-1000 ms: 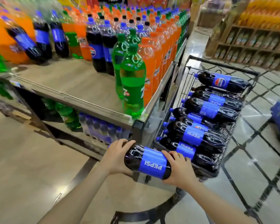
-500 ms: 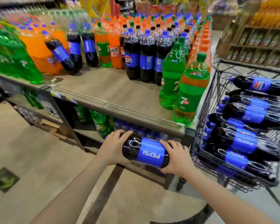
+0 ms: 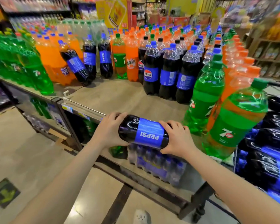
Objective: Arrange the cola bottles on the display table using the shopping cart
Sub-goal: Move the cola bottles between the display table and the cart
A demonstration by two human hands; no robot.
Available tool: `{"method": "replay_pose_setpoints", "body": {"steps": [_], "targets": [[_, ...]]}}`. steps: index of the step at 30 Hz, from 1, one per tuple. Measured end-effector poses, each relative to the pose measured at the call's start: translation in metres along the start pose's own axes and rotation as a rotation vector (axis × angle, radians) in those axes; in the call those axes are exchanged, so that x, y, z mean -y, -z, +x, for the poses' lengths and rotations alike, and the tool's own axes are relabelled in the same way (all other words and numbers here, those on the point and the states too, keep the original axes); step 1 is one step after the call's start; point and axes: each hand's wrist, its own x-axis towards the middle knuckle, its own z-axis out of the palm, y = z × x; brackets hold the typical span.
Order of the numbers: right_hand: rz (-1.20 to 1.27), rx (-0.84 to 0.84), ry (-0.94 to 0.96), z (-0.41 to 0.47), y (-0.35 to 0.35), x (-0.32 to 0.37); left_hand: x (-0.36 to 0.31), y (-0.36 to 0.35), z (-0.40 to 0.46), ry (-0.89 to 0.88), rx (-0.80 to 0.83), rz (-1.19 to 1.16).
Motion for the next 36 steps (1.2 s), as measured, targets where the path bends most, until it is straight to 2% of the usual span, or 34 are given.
{"method": "replay_pose_setpoints", "body": {"steps": [10, 22, 26, 36], "targets": [[0.055, -0.001, 0.003, 0.147, -0.024, -0.010, 0.086, -0.012, 0.108, 0.035, 0.017, 0.010], [0.043, 0.083, -0.039, 0.262, -0.062, -0.002, 0.188, -0.055, 0.191, -0.007, 0.047, -0.033], [0.049, 0.087, -0.118, 0.306, -0.078, 0.012, 0.239, -0.071, 0.232, -0.052, 0.091, -0.045], [0.101, 0.070, -0.388, 0.410, -0.108, 0.077, 0.368, -0.077, 0.342, -0.292, 0.193, -0.066]]}}
